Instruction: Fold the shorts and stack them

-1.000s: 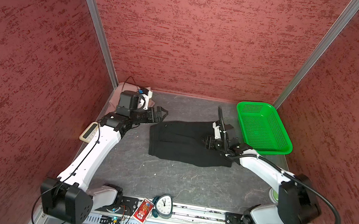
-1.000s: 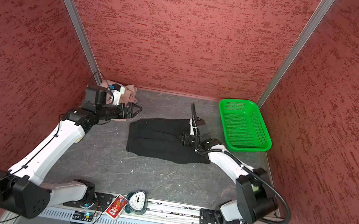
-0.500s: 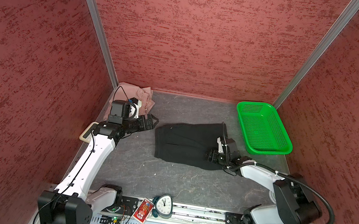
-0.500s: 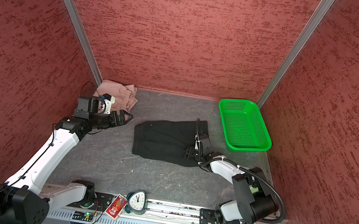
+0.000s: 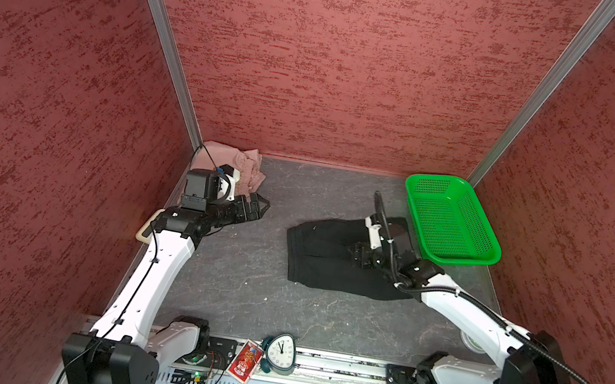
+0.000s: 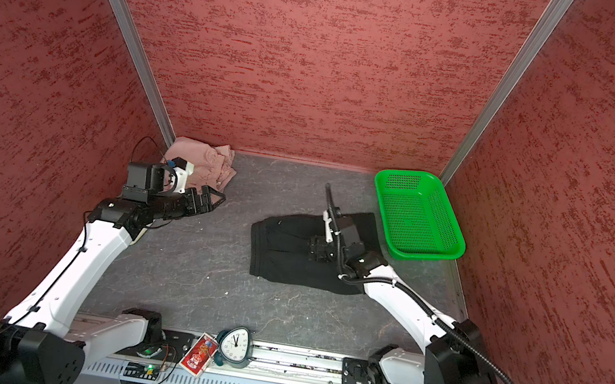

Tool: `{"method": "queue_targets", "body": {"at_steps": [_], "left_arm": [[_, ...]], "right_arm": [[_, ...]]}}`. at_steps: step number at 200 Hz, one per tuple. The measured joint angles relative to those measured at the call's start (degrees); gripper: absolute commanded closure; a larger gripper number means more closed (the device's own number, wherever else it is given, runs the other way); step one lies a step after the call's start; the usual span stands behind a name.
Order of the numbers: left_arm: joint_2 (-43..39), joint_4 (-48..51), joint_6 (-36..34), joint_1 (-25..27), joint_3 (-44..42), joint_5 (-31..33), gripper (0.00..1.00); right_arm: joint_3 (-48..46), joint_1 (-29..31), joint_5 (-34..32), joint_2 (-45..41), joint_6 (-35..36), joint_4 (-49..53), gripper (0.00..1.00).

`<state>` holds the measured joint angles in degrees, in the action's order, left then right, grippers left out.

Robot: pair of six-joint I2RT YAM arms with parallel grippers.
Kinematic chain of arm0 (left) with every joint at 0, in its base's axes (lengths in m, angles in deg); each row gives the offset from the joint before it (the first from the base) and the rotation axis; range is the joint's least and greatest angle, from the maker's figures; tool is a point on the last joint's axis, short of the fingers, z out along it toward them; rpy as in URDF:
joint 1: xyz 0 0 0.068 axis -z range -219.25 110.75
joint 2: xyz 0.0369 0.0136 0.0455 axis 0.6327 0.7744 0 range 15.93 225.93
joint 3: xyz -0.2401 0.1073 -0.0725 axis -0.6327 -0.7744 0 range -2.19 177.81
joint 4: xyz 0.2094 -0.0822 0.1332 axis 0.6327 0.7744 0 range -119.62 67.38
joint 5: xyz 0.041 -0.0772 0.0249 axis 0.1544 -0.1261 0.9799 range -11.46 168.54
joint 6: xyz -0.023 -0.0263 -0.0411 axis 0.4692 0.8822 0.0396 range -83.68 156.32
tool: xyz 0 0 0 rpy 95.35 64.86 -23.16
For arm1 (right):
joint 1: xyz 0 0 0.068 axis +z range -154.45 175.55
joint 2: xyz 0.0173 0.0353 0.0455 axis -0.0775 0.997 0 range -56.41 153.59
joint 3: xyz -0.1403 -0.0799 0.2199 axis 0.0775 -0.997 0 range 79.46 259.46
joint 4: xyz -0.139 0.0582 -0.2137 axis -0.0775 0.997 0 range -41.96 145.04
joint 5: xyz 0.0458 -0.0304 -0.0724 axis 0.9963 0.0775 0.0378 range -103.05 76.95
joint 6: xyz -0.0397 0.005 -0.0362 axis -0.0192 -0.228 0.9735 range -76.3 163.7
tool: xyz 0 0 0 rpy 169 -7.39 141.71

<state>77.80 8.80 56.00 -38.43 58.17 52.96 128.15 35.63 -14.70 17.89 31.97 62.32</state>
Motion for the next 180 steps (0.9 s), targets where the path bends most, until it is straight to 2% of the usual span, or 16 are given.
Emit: {"method": "queue_targets", "body": {"at_steps": [34, 75, 124, 180], "left_arm": [[-1.9, 1.4, 0.1, -5.0, 0.0, -1.3, 0.01], [-4.6, 2.3, 0.1, -8.5, -1.9, -3.3, 0.01], [-5.7, 3.7, 0.0, -9.9, -4.1, -4.3, 0.01], [-5.8, 4.2, 0.0, -10.6, -5.4, -5.2, 0.01]], "right_arm": [[3.1, 15.3, -7.9, 7.1, 11.1, -2.3, 0.01], [3.6, 25.0, -17.6, 17.0, 21.7, -2.6, 0.01], [4.0, 27.0, -23.4, 20.1, 29.2, -4.4, 0.01], [6.2, 27.4, -23.5, 22.9, 34.6, -6.4, 0.01]]}}
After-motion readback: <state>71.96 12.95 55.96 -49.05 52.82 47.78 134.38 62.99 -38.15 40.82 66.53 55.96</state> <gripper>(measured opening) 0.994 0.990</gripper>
